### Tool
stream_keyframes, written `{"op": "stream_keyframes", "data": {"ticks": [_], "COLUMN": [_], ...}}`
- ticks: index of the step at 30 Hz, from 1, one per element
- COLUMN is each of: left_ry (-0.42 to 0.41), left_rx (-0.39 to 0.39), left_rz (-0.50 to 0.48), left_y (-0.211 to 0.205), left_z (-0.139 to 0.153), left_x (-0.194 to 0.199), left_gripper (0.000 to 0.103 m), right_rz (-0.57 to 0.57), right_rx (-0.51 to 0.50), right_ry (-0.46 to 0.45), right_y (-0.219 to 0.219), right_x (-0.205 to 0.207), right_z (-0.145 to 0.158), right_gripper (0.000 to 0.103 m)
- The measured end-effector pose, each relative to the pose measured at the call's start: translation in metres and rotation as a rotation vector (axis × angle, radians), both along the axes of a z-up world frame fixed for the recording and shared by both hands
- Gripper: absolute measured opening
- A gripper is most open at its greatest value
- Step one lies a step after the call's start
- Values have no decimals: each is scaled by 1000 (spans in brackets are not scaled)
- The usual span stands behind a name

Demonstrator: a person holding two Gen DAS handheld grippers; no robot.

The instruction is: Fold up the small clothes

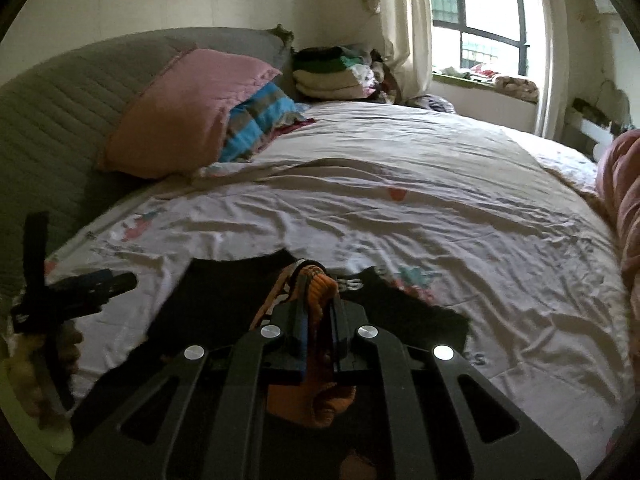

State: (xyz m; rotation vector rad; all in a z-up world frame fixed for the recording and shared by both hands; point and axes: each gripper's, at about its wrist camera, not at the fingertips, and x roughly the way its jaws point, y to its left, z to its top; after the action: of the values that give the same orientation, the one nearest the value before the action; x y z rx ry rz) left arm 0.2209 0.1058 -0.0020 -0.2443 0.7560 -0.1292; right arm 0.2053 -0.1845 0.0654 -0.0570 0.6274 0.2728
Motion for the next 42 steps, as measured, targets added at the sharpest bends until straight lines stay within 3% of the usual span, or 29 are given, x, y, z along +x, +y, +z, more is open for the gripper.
{"op": "stream_keyframes", "data": {"ticks": [17, 26, 42], "left_ry": [5, 13, 37], "left_rx": [107, 130, 115], "left_rz": [-128, -187, -184], "left_y": [-54, -72, -72], "left_z": [-22, -28, -37], "left_x": [1, -1, 0], "left_gripper": [91, 91, 87], "right_rz": [-139, -184, -248], "right_rx": [-31, -34, -13], "right_ry": [70, 108, 137], "right_y": [-27, -32, -40], "right_x": [13, 18, 14], "right_z": [-57, -70, -80], "right_gripper": [7, 7, 15]}}
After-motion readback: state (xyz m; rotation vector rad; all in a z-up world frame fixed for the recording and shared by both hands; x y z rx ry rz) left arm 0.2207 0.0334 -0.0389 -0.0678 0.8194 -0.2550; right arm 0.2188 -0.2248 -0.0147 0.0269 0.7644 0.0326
